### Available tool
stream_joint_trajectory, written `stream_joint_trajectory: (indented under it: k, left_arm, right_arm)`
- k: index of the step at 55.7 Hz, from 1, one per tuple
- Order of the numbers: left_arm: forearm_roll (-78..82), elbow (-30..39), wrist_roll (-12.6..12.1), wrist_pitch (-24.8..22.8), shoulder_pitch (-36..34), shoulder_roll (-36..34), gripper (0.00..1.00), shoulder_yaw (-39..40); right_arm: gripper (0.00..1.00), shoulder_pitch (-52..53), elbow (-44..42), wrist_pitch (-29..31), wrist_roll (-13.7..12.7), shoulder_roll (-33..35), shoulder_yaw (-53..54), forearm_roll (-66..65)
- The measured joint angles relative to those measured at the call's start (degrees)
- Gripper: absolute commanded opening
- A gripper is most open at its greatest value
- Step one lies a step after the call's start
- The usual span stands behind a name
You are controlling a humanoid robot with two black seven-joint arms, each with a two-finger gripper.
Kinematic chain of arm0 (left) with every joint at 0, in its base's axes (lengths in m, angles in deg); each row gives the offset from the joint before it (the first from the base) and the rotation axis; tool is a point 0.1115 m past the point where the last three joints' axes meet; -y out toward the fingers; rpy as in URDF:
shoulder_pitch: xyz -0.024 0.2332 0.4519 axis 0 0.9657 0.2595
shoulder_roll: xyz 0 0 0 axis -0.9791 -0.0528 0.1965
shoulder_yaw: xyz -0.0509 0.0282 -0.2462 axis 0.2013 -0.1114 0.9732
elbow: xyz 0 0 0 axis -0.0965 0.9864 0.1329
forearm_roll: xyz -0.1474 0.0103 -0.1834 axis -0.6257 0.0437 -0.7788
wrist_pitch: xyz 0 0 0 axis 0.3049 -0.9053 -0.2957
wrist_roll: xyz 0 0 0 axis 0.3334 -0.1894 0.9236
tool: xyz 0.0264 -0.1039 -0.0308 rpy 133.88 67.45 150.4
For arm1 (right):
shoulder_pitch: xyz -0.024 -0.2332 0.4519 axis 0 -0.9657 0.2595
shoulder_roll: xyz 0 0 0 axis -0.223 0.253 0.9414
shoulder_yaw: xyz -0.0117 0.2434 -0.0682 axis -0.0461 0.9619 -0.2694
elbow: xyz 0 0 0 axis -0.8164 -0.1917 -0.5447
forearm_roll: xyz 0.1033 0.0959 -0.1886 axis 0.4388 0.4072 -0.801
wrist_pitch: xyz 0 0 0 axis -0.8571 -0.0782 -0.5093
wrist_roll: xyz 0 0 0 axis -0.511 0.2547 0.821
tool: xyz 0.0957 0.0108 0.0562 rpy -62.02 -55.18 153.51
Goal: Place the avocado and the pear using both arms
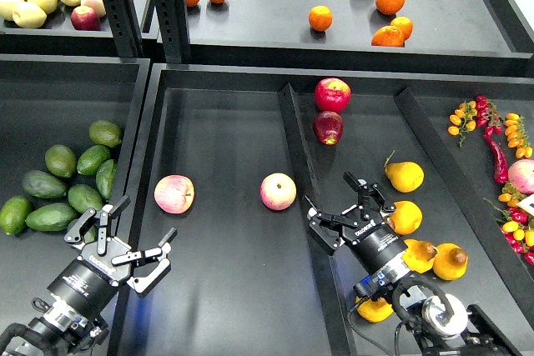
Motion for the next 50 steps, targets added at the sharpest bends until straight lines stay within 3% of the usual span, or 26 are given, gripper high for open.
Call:
stream_joint_trajectory:
  k: [20,34,50]
  left_arm:
    - [-0.2,0.2,0.0,0.0,-1.7,0.0,0.99,1.6]
    - [-0.3,1.2,0.0,0.0,-5.8,0.0,0.99,1.9]
    - [-0.1,1.2,0.0,0.0,-10.7,0.0,0.99,1.6]
  right_arm:
    - [1.00,-2.0,8.0,-0.7,0.0,0.0,-2.0,-3.9]
    - [1.00,-1.2,17.5,-9.0,3.1,0.0,-1.2,-6.8]
    - [1.00,2.9,18.9,-10.6,4.7,0.0,-1.1,-7.0]
